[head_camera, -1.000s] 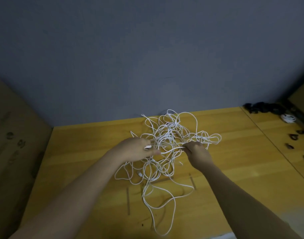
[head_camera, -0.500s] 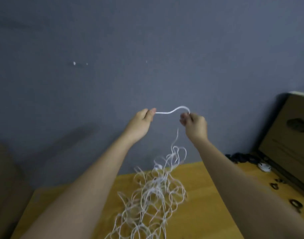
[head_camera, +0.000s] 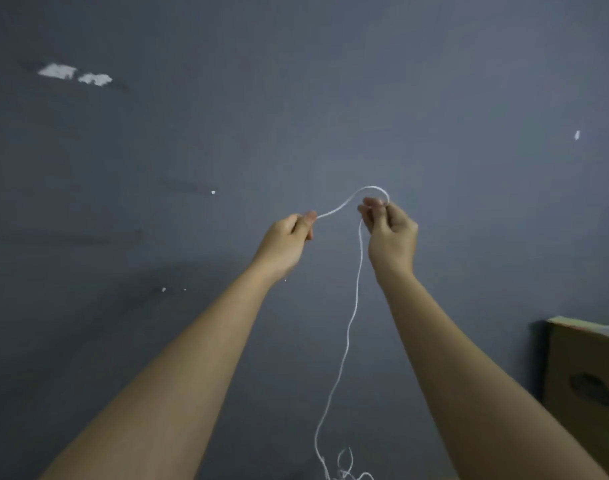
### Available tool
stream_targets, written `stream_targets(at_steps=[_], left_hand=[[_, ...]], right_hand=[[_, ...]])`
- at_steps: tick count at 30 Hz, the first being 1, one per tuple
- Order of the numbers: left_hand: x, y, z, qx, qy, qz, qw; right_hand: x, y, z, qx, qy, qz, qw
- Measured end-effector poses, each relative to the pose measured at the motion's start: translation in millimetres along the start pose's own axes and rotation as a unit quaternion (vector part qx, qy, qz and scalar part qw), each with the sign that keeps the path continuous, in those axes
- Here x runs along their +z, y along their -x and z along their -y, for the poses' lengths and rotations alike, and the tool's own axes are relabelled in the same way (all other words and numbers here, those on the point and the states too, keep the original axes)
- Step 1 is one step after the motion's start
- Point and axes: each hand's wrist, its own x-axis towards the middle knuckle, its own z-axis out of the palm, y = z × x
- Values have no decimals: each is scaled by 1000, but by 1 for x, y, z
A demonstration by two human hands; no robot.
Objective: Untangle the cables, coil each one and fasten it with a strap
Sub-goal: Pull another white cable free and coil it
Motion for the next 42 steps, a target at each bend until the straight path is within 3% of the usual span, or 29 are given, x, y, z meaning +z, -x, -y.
stream_targets(at_steps=[4, 8, 10, 12, 14, 16, 21, 24, 26, 29, 31, 34, 39, 42], left_hand=[[-2, 27, 16, -56, 53, 40, 996], [-9, 59, 32, -109, 159, 121, 974], [-16, 77, 32, -133, 198, 170, 956], [-21, 96, 31, -152, 267, 214, 927], [-24, 114, 31, -166, 345, 219, 898], [-25, 128, 35, -175, 386, 183, 887], [-11, 161, 66, -250, 427, 71, 866], [1, 177, 104, -250, 353, 41, 901], [11, 189, 127, -237, 271, 61, 931], [22, 206, 164, -212, 102, 119, 965], [25, 218, 187, -179, -13, 186, 966], [30, 241, 221, -132, -159, 286, 936], [51, 294, 250, -101, -227, 355, 901], [57, 325, 262, -108, -266, 429, 857]], right_hand=[[-1, 34, -37, 52, 130, 62, 988], [-4, 47, -46, 32, 122, 28, 992], [-7, 55, -52, -4, 209, 37, 977], [-14, 73, -64, -18, 370, 113, 922], [-20, 101, -82, -30, 517, 219, 827], [-23, 140, -98, -67, 590, 311, 742], [-38, 242, -124, -98, 550, 447, 699], [-41, 288, -128, -125, 493, 473, 719], [-47, 303, -131, -138, 465, 470, 738], [-63, 318, -133, -83, 402, 448, 794], [-68, 320, -134, -15, 374, 435, 819], [-87, 327, -150, 113, 320, 416, 844], [-128, 353, -183, 204, 326, 451, 805], [-163, 373, -207, 218, 411, 520, 716]])
